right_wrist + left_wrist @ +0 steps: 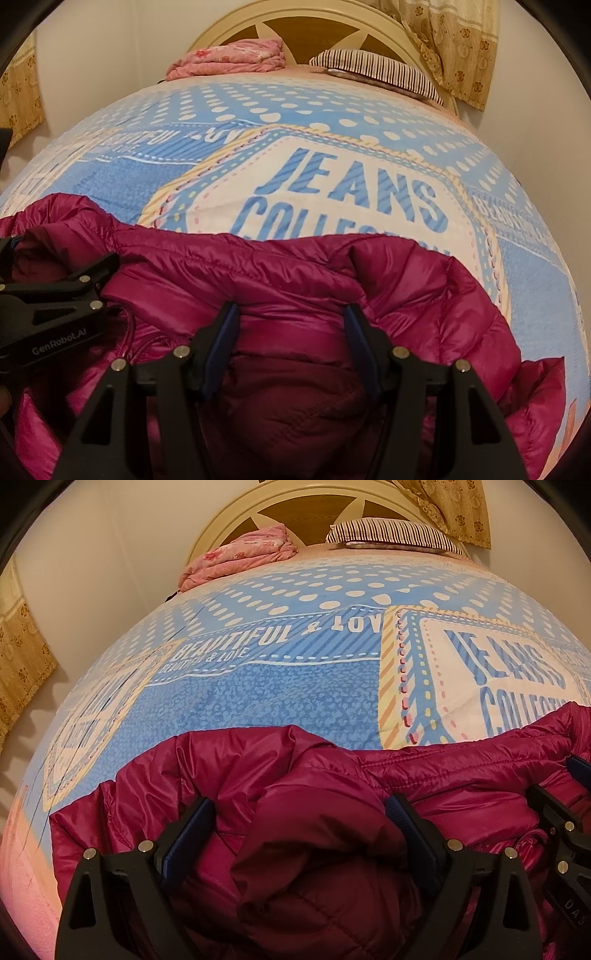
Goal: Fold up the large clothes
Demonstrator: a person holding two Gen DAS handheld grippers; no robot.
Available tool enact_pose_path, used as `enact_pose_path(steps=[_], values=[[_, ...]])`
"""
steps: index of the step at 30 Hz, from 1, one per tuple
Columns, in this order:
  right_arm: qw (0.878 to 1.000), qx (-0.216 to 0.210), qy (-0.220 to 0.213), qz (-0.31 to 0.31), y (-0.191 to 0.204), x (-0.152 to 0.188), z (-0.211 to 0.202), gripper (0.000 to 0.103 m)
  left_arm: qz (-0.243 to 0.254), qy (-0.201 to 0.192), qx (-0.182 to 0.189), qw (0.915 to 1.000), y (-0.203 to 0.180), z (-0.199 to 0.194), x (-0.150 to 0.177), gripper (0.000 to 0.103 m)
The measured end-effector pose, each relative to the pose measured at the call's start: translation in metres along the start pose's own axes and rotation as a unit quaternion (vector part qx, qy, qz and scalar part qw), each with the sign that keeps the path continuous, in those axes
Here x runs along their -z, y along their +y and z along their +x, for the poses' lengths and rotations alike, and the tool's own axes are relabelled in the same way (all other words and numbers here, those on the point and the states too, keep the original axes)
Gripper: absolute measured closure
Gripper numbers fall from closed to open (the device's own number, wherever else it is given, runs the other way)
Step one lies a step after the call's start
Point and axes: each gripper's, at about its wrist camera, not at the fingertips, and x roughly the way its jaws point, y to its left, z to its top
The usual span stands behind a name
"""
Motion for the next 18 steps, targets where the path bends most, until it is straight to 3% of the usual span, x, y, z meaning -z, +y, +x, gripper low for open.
enact_pose_path(steps=[18], values=[[1.0, 0.003, 0.001, -0.002, 0.0015, -0.0005, 0.0007, 0.04, -0.014, 0.006, 0.018, 0.9997, 0.0034, 0.0019, -0.0005, 0.008]])
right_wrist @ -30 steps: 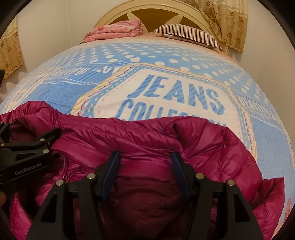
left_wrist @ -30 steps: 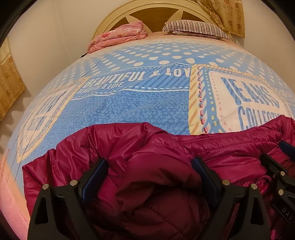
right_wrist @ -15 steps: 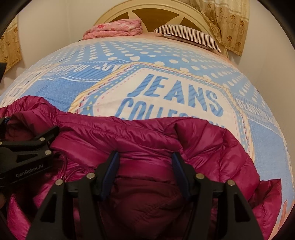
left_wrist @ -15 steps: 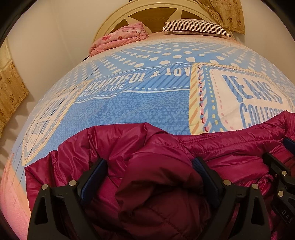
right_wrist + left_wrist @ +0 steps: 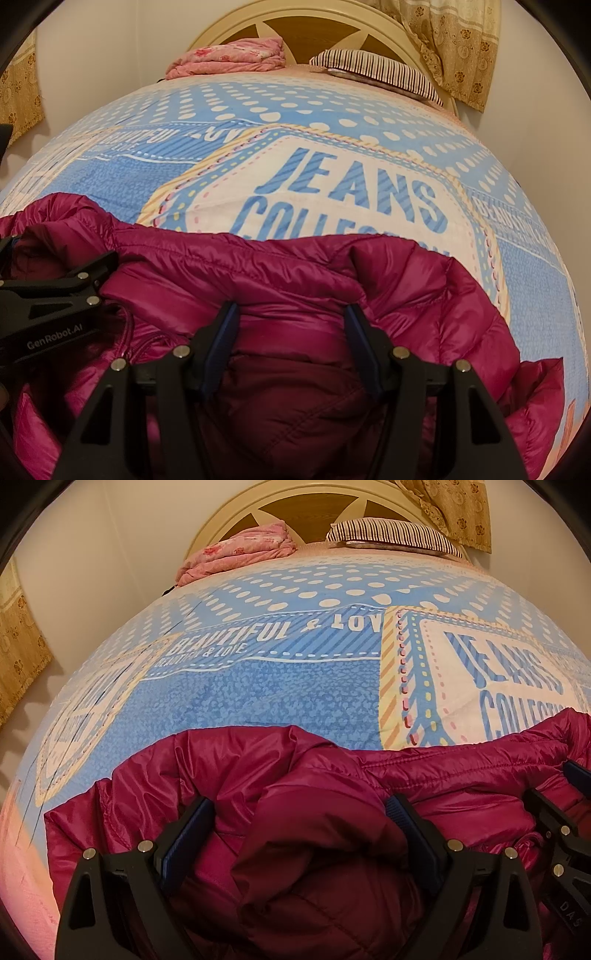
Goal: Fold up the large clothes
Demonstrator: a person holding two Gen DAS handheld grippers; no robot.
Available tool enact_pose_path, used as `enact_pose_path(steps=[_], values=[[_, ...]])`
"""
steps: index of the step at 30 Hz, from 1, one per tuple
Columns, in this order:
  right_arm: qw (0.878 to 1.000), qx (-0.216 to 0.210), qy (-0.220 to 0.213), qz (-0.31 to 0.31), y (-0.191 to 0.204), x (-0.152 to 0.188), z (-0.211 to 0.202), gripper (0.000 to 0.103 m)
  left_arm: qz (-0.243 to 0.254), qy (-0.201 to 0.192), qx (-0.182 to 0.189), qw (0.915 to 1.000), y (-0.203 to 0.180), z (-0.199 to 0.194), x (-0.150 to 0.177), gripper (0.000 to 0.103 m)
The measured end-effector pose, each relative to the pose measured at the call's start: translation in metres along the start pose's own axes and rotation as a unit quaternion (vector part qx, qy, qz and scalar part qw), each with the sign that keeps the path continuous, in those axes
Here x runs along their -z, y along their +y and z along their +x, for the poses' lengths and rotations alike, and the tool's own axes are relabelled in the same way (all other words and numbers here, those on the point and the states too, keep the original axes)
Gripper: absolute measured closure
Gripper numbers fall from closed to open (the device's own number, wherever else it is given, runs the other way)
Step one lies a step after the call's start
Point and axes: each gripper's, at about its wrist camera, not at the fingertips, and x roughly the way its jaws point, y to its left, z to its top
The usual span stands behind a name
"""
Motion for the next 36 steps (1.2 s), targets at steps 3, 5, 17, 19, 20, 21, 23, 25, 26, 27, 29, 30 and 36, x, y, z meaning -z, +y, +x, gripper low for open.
enact_pose_path(steps=[3, 5, 17, 19, 20, 21, 23, 25, 26, 27, 29, 30, 36], values=[[1.0, -0.001, -0.001, 0.001, 0.0, 0.0, 0.0, 0.04, 0.0, 0.0, 0.0, 1.0, 0.001, 0.001, 0.0, 0.008], [1.0, -0.002, -0.001, 0.001, 0.0, 0.0, 0.0, 0.04, -0.001, -0.001, 0.001, 1.0, 0.001, 0.0, 0.0, 0.007], [0.999, 0.021, -0.026, 0.011, -0.035, 0.01, -0.065, 0.018, 0.018, -0.033, 0.035, 0.9987, 0.037, -0.097, 0.015, 0.007], [0.999, 0.002, -0.015, 0.028, -0.043, 0.023, -0.078, 0.018, 0.024, -0.033, 0.025, 0.9989, 0.043, -0.118, 0.037, 0.007], [0.999, -0.01, -0.007, 0.038, -0.047, 0.035, -0.088, 0.018, 0.028, -0.031, 0.019, 0.9989, 0.045, -0.124, 0.046, 0.007], [0.999, -0.014, 0.0, 0.04, -0.049, 0.046, -0.095, 0.018, 0.032, -0.032, 0.015, 0.9989, 0.047, -0.132, 0.06, 0.007], [0.999, -0.015, 0.004, 0.038, -0.049, 0.07, -0.113, 0.018, 0.039, -0.032, 0.002, 0.9987, 0.053, -0.15, 0.094, 0.007], [0.999, -0.018, 0.008, 0.033, -0.046, 0.093, -0.13, 0.018, 0.038, -0.03, 0.002, 0.9988, 0.061, -0.165, 0.123, 0.007], [0.999, -0.018, 0.008, 0.036, -0.047, 0.105, -0.139, 0.018, 0.036, -0.031, 0.0, 0.9989, 0.065, -0.172, 0.135, 0.007], [0.999, -0.021, 0.01, 0.039, -0.047, 0.115, -0.146, 0.018, 0.035, -0.031, -0.004, 0.9989, 0.068, -0.177, 0.144, 0.007], [0.998, -0.03, 0.016, 0.048, -0.048, 0.137, -0.159, 0.018, 0.026, -0.031, -0.011, 0.9991, 0.078, -0.19, 0.17, 0.007], [0.998, -0.029, 0.018, 0.05, -0.049, 0.147, -0.164, 0.018, 0.024, -0.033, -0.012, 0.9991, 0.082, -0.195, 0.178, 0.007], [0.998, -0.013, 0.024, 0.058, -0.05, 0.203, -0.196, 0.018, 0.0, -0.018, -0.017, 0.9997, 0.104, -0.226, 0.242, 0.007]])
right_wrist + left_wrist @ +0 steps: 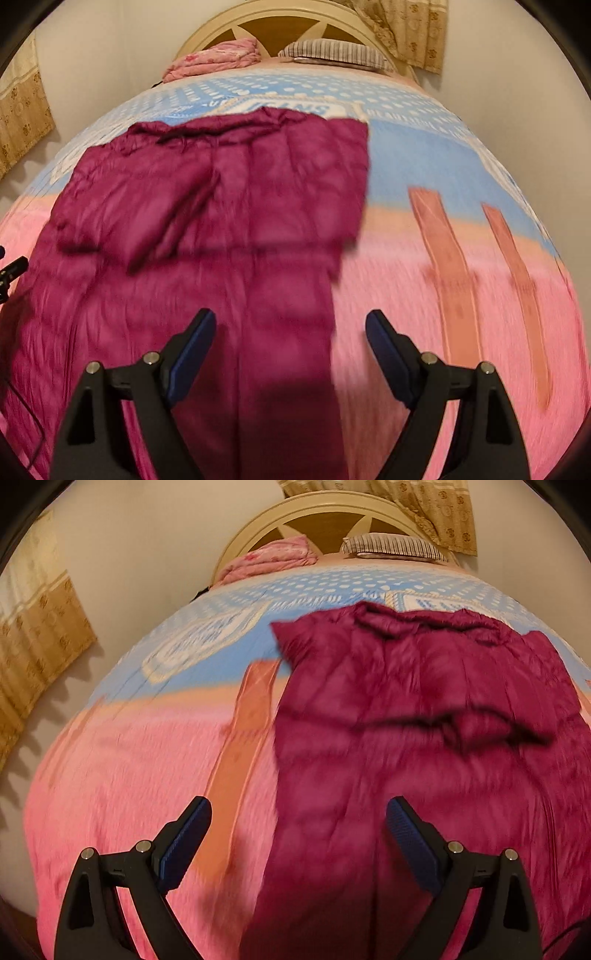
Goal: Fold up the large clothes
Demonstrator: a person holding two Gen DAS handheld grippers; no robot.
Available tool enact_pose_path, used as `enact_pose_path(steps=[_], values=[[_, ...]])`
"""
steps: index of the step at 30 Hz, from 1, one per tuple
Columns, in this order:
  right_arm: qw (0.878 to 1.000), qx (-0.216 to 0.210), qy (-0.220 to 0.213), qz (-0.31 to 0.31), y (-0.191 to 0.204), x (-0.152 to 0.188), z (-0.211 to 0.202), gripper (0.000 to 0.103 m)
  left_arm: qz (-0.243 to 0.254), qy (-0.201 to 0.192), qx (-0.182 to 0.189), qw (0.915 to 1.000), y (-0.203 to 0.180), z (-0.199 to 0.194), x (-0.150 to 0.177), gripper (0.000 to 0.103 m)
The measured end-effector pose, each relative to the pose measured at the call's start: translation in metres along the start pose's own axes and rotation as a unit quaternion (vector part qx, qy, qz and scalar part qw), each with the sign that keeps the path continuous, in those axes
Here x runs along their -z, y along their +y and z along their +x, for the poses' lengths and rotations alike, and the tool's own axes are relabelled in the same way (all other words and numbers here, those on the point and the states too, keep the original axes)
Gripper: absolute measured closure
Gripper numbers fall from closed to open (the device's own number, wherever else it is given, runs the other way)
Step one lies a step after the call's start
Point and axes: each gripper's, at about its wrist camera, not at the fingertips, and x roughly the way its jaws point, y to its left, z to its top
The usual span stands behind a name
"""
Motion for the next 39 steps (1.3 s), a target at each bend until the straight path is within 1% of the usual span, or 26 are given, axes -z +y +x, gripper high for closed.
enact_pose_path(steps=[2, 3, 7, 9, 11, 16, 19, 21, 24, 25, 26, 27, 28, 29, 30, 31, 34, 39], values=[[1.0, 0.003, 0.001, 0.004, -0.001, 0.021, -0.011, 0.018, 0.0, 0.006, -0.003, 1.0, 0.004, -0.007, 0.018, 0.007], [1.0, 0.007, 0.0, 0.004, -0.002, 0.029, -0.015, 0.018, -0.004, 0.006, -0.006, 1.0, 0.009, -0.014, 0.032, 0.007], [1.0, 0.019, -0.004, 0.017, -0.007, 0.069, -0.035, 0.018, -0.018, 0.021, 0.006, 0.9996, 0.017, -0.03, 0.074, 0.007], [0.999, 0.016, -0.005, 0.031, -0.011, 0.085, -0.042, 0.017, -0.024, 0.018, 0.011, 0.9995, 0.019, -0.04, 0.094, 0.007], [0.999, 0.01, -0.014, 0.044, -0.014, 0.099, -0.05, 0.016, -0.024, 0.012, 0.016, 0.9995, 0.018, -0.048, 0.106, 0.007], [0.997, 0.005, -0.029, 0.066, -0.016, 0.126, -0.071, 0.016, -0.027, -0.004, 0.028, 0.9992, 0.014, -0.061, 0.125, 0.007], [0.997, 0.002, -0.03, 0.065, -0.013, 0.139, -0.078, 0.016, -0.029, -0.01, 0.035, 0.9989, 0.011, -0.066, 0.13, 0.007], [0.998, 0.005, -0.035, 0.057, -0.01, 0.148, -0.083, 0.018, -0.029, -0.008, 0.037, 0.9989, 0.009, -0.068, 0.136, 0.007], [0.997, -0.003, -0.04, 0.059, -0.008, 0.156, -0.088, 0.029, -0.038, -0.003, 0.051, 0.998, 0.008, -0.068, 0.139, 0.008], [0.997, -0.007, -0.04, 0.06, -0.007, 0.156, -0.089, 0.04, -0.042, 0.0, 0.06, 0.9973, 0.009, -0.068, 0.139, 0.017], [0.997, -0.02, -0.038, 0.06, -0.005, 0.155, -0.089, 0.055, -0.045, 0.003, 0.074, 0.9963, 0.009, -0.068, 0.14, 0.024], [0.997, -0.029, -0.038, 0.059, -0.003, 0.156, -0.09, 0.065, -0.046, 0.005, 0.086, 0.9952, 0.009, -0.069, 0.14, 0.04], [0.996, -0.046, -0.038, 0.059, 0.0, 0.156, -0.09, 0.082, -0.047, 0.004, 0.097, 0.9942, 0.008, -0.072, 0.14, 0.055], [0.996, -0.06, -0.04, 0.061, 0.003, 0.156, -0.092, 0.087, -0.037, -0.002, 0.093, 0.995, 0.005, -0.076, 0.14, 0.061], [0.996, -0.057, -0.045, 0.056, 0.006, 0.157, -0.094, 0.088, -0.027, -0.009, 0.084, 0.9961, 0.003, -0.08, 0.141, 0.079], [0.996, -0.054, -0.049, 0.051, 0.01, 0.158, -0.097, 0.091, -0.011, -0.018, 0.074, 0.997, 0.0, -0.086, 0.141, 0.091], [0.995, -0.058, -0.066, 0.054, 0.009, 0.161, -0.109, 0.093, 0.011, -0.04, 0.075, 0.9963, 0.0, -0.1, 0.143, 0.096], [0.99, -0.065, -0.109, 0.055, 0.004, 0.163, -0.147, 0.095, 0.032, -0.084, 0.086, 0.9922, 0.012, -0.142, 0.144, 0.098]])
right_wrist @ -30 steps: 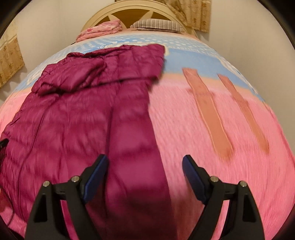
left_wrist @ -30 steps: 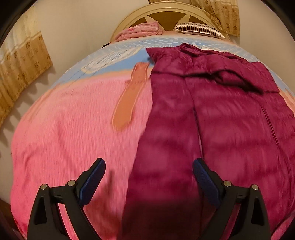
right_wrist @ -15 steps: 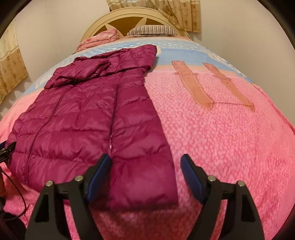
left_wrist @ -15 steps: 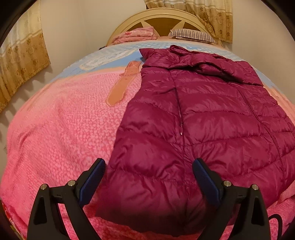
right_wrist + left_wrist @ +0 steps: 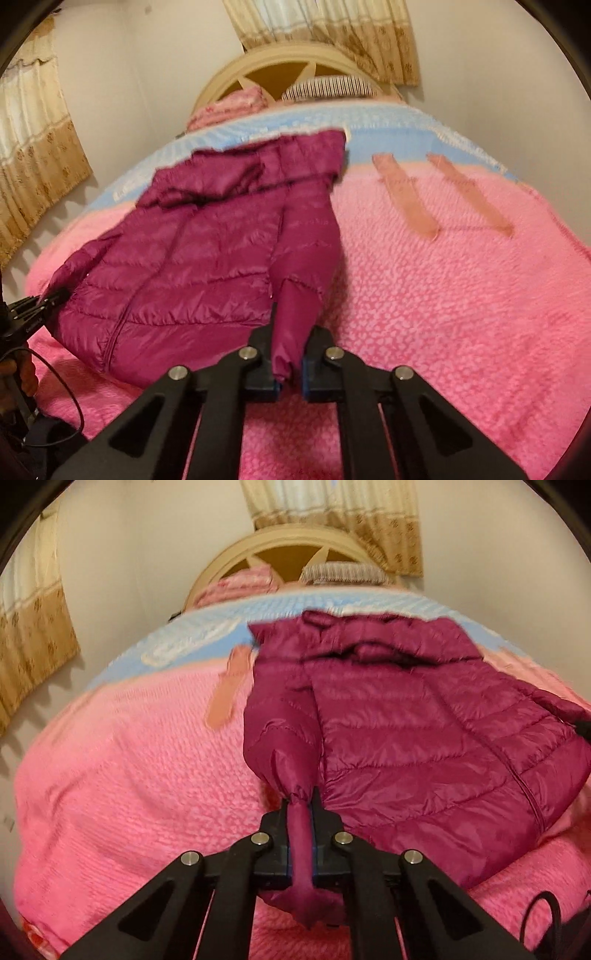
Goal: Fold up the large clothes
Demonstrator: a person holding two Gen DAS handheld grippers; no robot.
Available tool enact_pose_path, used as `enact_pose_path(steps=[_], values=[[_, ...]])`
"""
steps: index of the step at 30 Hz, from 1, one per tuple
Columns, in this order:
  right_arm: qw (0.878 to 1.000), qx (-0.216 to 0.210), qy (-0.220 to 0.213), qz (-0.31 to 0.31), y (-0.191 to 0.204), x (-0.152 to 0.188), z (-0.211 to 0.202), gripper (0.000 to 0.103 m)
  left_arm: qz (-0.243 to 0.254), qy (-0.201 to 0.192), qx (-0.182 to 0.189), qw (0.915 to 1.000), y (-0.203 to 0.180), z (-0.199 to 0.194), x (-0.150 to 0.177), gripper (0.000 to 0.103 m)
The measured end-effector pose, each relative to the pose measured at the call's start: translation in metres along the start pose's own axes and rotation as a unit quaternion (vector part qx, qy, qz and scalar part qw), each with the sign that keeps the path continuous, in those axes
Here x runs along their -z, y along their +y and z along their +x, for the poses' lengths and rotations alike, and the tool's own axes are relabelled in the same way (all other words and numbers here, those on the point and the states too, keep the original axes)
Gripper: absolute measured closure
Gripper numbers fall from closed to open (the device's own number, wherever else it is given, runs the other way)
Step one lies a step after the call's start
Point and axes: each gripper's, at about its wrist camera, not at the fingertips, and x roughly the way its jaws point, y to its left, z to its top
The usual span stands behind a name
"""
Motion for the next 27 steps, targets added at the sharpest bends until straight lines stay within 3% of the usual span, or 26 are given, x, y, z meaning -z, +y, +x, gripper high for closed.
enact_pose_path(steps=[10, 13, 16, 23, 27], values=[[0.992, -0.024, -0.122, -0.009, 0.019, -0.024, -0.126, 0.096, -0.019, -0.118, 0.042, 0.9919, 0.025, -0.127, -0.05, 0.099], [0.987, -0.023, -0.158, -0.015, 0.024, -0.039, -0.145, 0.096, -0.013, -0.139, 0.038, 0.9895, 0.026, -0.133, -0.062, 0.099], [0.985, -0.009, -0.17, -0.023, 0.022, -0.063, -0.127, 0.096, 0.0, -0.134, 0.024, 0.9907, 0.024, -0.098, -0.082, 0.099], [0.987, 0.018, -0.159, 0.006, 0.0, -0.142, -0.024, 0.096, -0.016, -0.092, -0.008, 0.9956, 0.034, 0.016, -0.14, 0.099], [0.988, 0.045, -0.145, 0.006, -0.01, -0.168, 0.028, 0.096, -0.017, -0.068, -0.018, 0.9974, 0.035, 0.075, -0.162, 0.099]])
